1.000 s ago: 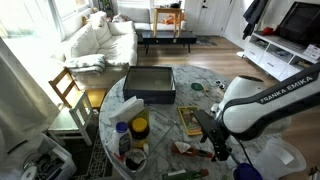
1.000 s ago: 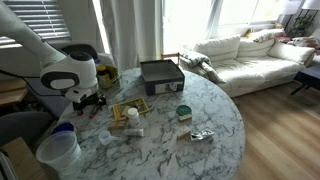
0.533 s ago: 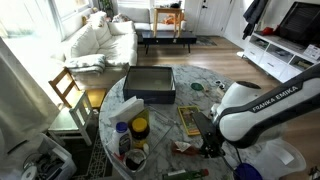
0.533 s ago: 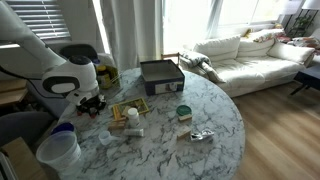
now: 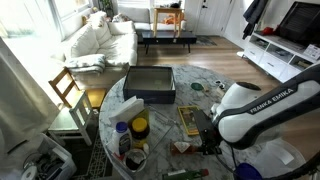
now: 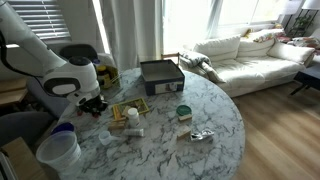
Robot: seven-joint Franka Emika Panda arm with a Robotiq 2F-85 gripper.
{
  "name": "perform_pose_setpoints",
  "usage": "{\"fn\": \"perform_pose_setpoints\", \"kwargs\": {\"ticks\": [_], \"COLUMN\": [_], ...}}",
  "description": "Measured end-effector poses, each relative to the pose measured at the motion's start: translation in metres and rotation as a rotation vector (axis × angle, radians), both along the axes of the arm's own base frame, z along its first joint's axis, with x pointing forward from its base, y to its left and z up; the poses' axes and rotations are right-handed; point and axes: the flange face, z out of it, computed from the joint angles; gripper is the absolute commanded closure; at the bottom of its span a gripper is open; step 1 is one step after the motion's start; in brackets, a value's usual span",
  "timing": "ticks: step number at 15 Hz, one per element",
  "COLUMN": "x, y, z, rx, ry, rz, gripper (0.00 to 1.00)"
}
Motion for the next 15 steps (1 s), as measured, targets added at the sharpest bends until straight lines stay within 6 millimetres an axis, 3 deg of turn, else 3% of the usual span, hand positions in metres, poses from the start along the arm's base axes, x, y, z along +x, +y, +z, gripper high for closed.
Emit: {"fn": "perform_pose_setpoints", "kwargs": {"ticks": [6,11,15], "x": [0.017,0.034,0.048], "y": [-0.013,-0.022,-0.017], "z": [0.014,0.037,0.063], "rx": [-0.082,-0.170,-0.227], "ry": [-0.030,-0.007,0.057], "rz": [0.038,0.202,0.326], "gripper": [0.92,0.92,0.92]}}
